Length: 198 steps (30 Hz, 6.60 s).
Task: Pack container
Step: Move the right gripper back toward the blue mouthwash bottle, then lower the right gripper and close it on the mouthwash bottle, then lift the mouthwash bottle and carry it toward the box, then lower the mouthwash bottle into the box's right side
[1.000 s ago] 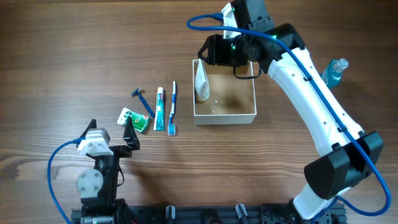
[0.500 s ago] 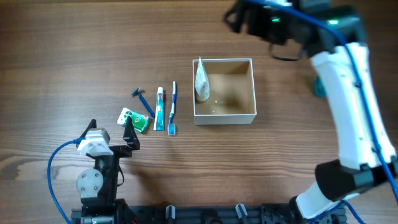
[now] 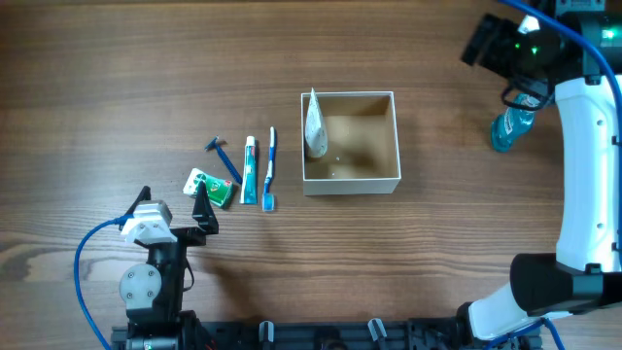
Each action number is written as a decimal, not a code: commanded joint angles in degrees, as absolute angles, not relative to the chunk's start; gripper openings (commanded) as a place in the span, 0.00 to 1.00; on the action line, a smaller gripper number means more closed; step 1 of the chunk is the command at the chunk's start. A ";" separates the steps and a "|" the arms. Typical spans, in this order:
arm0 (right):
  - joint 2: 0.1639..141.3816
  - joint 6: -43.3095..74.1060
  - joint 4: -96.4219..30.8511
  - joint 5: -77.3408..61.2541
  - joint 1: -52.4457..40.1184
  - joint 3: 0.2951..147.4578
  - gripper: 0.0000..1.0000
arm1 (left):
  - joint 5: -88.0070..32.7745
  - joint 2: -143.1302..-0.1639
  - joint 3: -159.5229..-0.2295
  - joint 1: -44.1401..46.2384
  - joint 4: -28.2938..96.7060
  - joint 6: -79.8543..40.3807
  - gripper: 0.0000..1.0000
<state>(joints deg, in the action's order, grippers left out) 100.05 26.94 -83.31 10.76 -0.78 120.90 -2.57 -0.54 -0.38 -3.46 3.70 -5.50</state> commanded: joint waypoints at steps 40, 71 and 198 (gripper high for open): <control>109.30 -1.93 -89.17 4.84 15.09 121.38 1.00 | -1.87 -0.38 -0.34 -3.18 4.32 -6.48 1.00; 123.02 -9.02 -82.91 2.66 18.02 121.38 1.00 | -1.87 -0.38 -0.34 -3.18 4.32 -6.48 1.00; 111.46 -8.64 -78.87 -14.09 -17.08 121.43 0.04 | -1.87 -0.38 -0.34 -3.16 4.32 -6.48 1.00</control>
